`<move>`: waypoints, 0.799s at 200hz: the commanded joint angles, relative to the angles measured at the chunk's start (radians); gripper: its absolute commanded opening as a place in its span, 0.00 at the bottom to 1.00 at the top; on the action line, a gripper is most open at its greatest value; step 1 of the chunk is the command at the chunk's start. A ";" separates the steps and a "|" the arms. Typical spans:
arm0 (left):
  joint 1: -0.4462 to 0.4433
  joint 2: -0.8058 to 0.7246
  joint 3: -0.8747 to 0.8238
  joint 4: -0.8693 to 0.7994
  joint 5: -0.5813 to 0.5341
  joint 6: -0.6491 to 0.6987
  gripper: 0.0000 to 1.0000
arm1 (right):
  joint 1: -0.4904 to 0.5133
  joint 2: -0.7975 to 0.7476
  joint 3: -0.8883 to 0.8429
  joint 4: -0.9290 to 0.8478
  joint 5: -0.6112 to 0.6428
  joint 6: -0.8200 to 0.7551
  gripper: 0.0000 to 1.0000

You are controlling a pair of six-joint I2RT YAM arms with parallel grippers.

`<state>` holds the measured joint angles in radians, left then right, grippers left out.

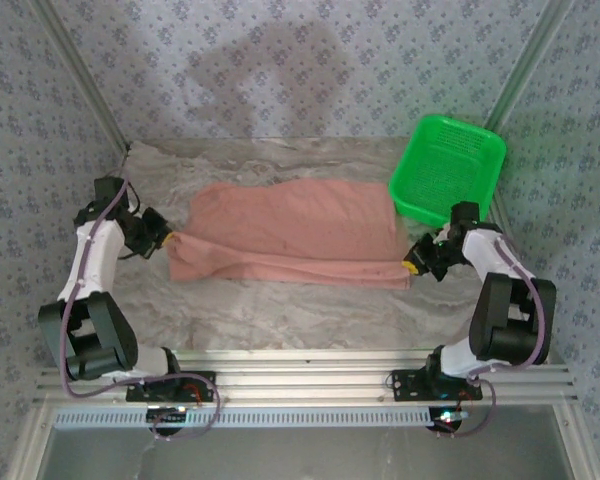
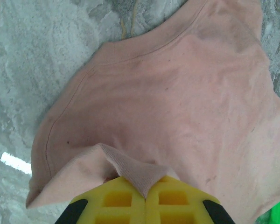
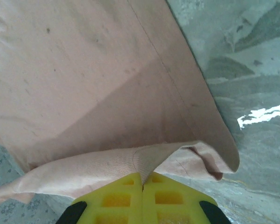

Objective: Fold and stack the t-shirts

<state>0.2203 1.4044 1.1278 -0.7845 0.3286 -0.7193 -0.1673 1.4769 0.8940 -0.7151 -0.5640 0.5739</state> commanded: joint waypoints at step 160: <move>0.033 0.167 0.104 0.027 0.001 0.093 0.00 | 0.065 0.179 0.177 -0.017 0.039 -0.053 0.03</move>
<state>0.2359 1.5505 1.2259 -0.7719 0.3290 -0.6548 -0.1089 1.6329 1.0317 -0.7090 -0.5526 0.5335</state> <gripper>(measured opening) 0.044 0.063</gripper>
